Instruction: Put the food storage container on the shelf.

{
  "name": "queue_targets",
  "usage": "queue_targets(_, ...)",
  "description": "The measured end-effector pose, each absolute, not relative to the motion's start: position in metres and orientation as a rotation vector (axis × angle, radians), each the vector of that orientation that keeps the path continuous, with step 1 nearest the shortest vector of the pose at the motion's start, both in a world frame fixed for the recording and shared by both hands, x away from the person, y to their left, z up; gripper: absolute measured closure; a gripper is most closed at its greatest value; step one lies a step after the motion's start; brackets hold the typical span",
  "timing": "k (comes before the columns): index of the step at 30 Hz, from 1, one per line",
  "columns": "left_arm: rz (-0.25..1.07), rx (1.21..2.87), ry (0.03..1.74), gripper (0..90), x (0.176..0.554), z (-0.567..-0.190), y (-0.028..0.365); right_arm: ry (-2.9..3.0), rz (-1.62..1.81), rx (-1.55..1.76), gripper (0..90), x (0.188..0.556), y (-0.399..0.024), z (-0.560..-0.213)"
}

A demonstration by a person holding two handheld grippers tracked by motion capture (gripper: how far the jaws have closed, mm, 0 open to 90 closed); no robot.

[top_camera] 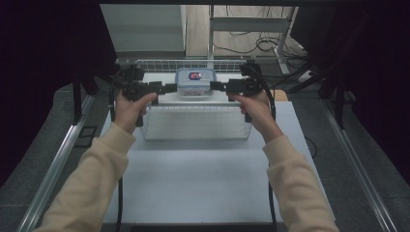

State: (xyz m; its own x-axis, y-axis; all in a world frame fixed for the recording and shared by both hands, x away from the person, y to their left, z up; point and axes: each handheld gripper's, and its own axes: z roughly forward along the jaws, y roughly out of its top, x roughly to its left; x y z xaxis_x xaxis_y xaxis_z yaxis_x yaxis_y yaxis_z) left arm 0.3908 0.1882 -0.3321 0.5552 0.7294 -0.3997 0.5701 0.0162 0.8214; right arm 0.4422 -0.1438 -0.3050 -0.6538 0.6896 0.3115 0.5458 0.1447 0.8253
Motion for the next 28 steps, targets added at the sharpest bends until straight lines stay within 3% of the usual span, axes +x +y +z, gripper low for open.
queue_targets(8,0.288,1.717,1.039,21.5,0.303,-0.389,0.188,2.262,1.541,1.076,15.6,0.364,-0.186,-0.362)
queue_targets(13,0.279,1.814,1.04,21.5,0.266,-0.437,0.187,2.282,1.452,1.031,16.9,0.324,-0.204,-0.404)
queue_targets(20,0.285,1.863,1.095,21.8,0.262,-0.465,0.191,2.33,1.397,1.062,17.8,0.305,-0.217,-0.446)
queue_targets(28,0.272,1.869,1.098,21.8,0.263,-0.474,0.19,2.32,1.396,1.036,17.5,0.303,-0.216,-0.45)
